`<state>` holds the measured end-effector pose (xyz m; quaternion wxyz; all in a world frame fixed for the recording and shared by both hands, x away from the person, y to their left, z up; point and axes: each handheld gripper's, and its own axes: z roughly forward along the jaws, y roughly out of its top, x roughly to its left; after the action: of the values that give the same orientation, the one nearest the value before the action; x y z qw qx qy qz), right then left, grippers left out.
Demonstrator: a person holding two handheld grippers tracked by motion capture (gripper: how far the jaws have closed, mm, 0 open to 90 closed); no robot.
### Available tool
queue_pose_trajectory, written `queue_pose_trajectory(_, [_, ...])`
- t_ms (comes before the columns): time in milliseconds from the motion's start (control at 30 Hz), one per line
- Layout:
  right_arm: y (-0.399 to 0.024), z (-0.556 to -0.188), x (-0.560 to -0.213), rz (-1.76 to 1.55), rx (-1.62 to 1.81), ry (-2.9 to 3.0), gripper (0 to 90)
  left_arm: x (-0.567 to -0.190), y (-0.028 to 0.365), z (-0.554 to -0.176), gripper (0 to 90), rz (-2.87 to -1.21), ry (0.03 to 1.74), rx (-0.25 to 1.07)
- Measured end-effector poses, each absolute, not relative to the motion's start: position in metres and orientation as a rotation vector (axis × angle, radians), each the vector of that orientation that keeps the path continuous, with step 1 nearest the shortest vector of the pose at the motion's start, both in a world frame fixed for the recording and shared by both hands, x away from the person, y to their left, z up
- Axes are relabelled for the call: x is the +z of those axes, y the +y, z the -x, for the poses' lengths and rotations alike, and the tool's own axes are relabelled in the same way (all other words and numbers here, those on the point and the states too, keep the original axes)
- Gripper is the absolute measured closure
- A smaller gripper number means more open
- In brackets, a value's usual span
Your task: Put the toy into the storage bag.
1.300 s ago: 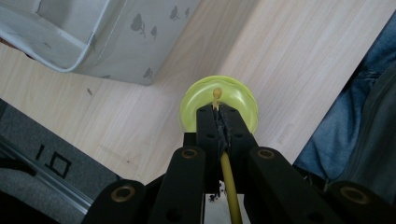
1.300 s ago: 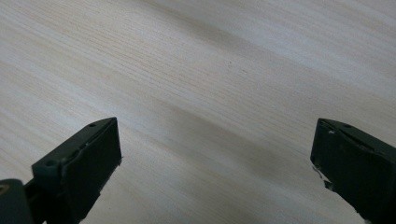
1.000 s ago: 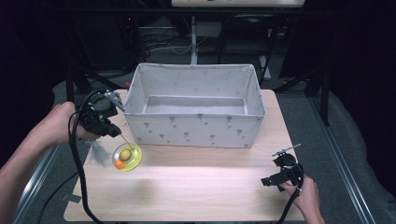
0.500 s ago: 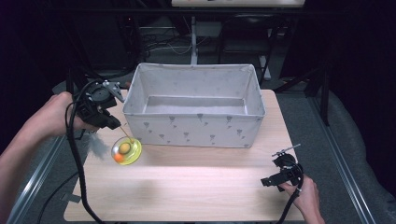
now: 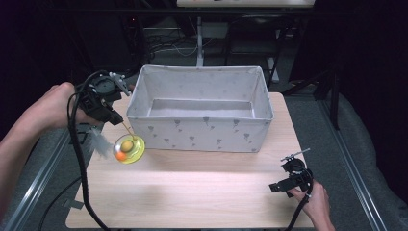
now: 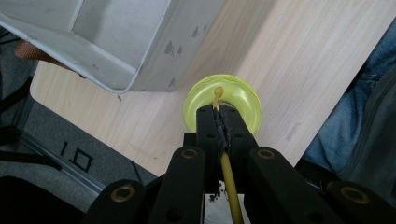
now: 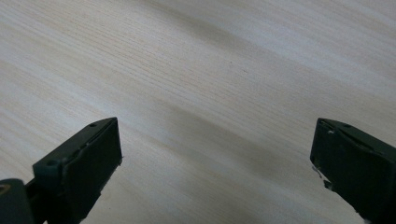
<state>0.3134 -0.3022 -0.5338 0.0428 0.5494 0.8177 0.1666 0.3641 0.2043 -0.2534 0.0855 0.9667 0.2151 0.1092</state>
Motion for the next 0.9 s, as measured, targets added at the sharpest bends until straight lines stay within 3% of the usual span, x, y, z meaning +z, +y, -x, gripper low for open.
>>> queue_pose_trajectory(900, [-0.303, -0.314, -0.534, -1.679, 0.509, 2.503, 2.0, -0.212, 0.191, -0.377, 88.0, -2.898, 0.643, 0.405])
